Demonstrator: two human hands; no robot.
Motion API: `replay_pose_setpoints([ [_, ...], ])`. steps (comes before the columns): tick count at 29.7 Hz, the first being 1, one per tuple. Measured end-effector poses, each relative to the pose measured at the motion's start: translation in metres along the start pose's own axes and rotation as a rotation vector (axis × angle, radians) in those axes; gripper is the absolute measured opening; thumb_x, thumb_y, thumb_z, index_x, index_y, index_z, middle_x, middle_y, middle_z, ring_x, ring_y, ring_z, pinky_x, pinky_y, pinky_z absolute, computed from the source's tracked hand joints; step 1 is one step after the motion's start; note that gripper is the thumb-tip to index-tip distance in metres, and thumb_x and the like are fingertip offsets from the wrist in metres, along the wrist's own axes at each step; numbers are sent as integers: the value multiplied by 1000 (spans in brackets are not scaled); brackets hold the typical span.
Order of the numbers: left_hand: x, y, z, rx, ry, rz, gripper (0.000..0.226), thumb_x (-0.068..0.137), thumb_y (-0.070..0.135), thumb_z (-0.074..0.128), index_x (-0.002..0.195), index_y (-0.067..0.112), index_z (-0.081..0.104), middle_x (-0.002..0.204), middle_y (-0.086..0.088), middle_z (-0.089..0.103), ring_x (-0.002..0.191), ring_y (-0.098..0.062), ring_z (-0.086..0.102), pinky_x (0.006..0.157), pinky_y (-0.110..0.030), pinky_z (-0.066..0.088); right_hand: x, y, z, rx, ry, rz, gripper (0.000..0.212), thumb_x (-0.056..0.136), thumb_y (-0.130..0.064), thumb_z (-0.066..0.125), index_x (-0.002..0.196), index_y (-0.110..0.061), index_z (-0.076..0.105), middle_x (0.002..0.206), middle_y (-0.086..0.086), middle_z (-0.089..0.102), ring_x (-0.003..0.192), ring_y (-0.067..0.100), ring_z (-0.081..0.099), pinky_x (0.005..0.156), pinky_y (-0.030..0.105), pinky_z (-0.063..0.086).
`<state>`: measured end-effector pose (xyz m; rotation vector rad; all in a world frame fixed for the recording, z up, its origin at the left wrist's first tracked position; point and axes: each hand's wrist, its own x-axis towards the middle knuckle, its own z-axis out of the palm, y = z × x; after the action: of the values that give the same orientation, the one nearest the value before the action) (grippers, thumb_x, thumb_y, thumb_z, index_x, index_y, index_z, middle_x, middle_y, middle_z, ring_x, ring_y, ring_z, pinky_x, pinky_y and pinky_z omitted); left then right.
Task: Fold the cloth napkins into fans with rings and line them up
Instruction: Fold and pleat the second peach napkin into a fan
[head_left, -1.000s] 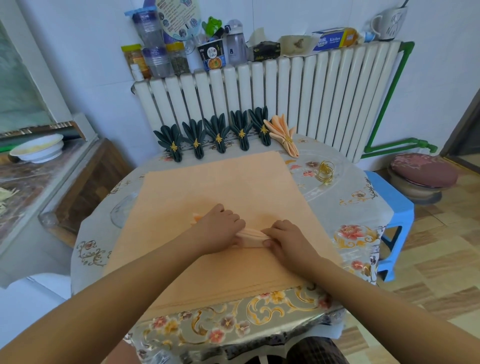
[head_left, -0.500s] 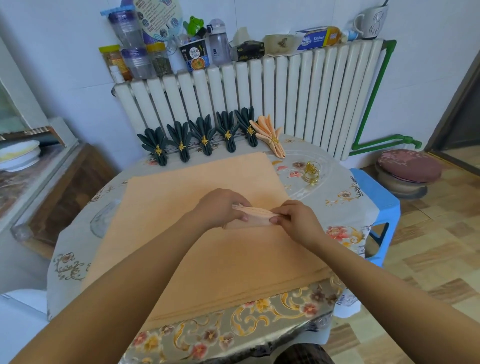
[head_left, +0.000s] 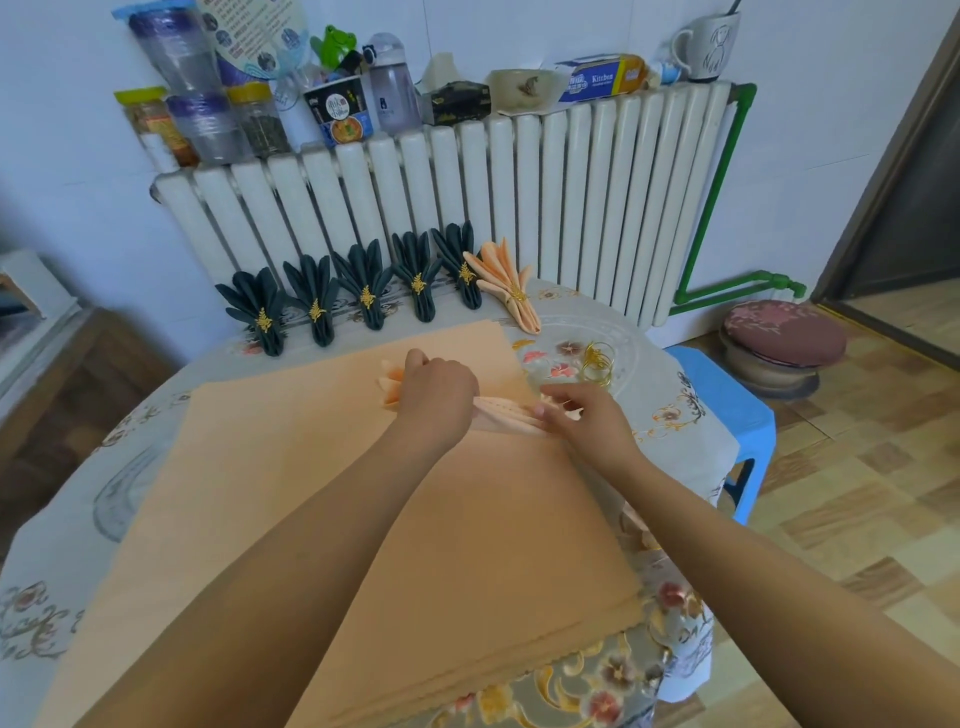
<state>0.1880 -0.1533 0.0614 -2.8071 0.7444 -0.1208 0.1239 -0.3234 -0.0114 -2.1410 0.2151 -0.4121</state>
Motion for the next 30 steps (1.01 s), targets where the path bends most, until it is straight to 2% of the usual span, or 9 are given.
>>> replay_pose_setpoints([
  [4,21,0,7,27,48,-6,26,92,10,48,87,26,69,74,4,54,78,-18,49,83,-32,24,30,24,-13,-139,257,67,28,88,-24,63,114,-13,65,107,10,58,98,22,55,85,30,43],
  [6,31,0,8,23,68,-17,27,91,9,47,85,25,68,70,4,49,75,-18,45,84,-32,24,44,33,-21,-206,326,135,37,87,-28,65,119,-12,59,114,12,54,108,27,51,90,35,41],
  [9,42,2,9,18,78,-36,29,89,7,45,84,26,67,71,4,51,73,-18,44,84,-33,25,57,41,-23,-306,311,266,59,81,-41,69,126,-9,47,124,11,47,114,27,47,91,37,40],
  [12,50,3,16,9,80,-41,29,88,6,45,82,25,67,76,4,54,73,-18,43,84,-33,24,66,44,-9,-434,298,292,73,77,-52,69,126,-6,42,124,12,46,115,29,44,90,37,40],
  [16,59,-2,26,-7,97,-38,25,92,14,47,85,25,68,78,4,55,75,-18,45,84,-33,23,78,49,5,-478,323,286,66,79,-47,69,121,-3,43,121,15,46,112,31,44,89,38,40],
  [21,61,-8,32,-11,103,-47,25,93,16,48,87,25,69,79,3,56,76,-19,45,82,-34,22,79,52,6,-429,317,278,49,85,-24,63,123,-1,44,124,17,44,114,32,42,91,37,38],
  [24,60,-10,37,-31,114,-58,25,93,15,49,85,25,70,77,4,55,75,-19,46,77,-34,17,74,53,5,-388,322,272,51,86,-24,62,129,-2,43,126,17,44,117,31,42,93,38,38],
  [30,51,-11,34,-56,97,-49,24,93,16,48,88,24,71,85,3,62,81,-19,51,88,-33,24,55,50,-2,-313,397,170,45,86,-26,64,127,-12,51,123,7,55,112,26,51,86,36,41],
])
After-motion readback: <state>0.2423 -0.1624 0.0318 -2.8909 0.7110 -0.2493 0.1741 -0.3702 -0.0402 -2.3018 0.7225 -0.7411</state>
